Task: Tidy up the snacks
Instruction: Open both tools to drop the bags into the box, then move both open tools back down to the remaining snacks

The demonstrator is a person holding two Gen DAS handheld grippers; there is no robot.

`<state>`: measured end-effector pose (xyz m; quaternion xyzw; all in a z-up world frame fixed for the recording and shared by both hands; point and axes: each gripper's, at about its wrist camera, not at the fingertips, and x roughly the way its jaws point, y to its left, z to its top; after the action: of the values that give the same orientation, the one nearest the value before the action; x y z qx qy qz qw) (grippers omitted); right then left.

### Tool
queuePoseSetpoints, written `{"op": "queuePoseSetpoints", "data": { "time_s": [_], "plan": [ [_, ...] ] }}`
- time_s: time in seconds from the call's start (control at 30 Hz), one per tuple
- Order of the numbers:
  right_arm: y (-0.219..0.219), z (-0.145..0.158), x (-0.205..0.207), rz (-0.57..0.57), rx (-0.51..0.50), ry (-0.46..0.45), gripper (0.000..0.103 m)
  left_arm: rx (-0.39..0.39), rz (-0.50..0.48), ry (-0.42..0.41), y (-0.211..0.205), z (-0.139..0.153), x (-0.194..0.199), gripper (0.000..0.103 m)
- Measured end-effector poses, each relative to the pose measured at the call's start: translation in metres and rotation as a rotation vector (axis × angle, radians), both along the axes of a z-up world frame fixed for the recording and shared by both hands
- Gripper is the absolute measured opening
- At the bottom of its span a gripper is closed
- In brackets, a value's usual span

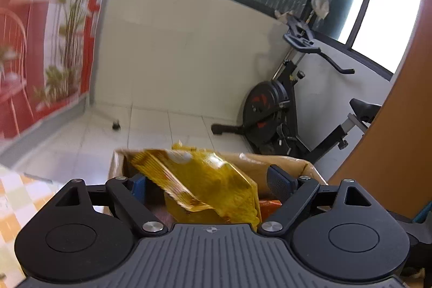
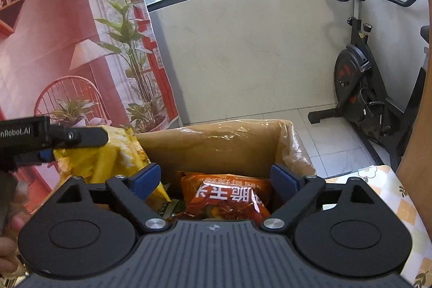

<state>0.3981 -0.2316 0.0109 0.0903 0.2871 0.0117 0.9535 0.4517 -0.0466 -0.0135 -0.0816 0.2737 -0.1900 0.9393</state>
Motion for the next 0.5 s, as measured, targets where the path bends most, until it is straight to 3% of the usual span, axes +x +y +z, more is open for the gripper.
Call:
{"op": "queuePoseSetpoints", "data": {
  "time_s": [0.1,0.33,0.5],
  "plan": [
    [0.003,0.004,-0.010,-0.004,-0.004,-0.014,0.091,0.019,0.003,-0.055,0.001,0.011,-0.012,0.090],
    [0.011,0.017,-0.047,0.003,-0.003,-0.064,0.091,0.006,0.050,-0.100,0.015,0.031,-0.045,0.091],
    [0.018,0.023,-0.075,0.010,0.013,-0.092,0.091,0.059,0.063,-0.127,0.032,0.042,-0.077,0.091]
  ]
}}
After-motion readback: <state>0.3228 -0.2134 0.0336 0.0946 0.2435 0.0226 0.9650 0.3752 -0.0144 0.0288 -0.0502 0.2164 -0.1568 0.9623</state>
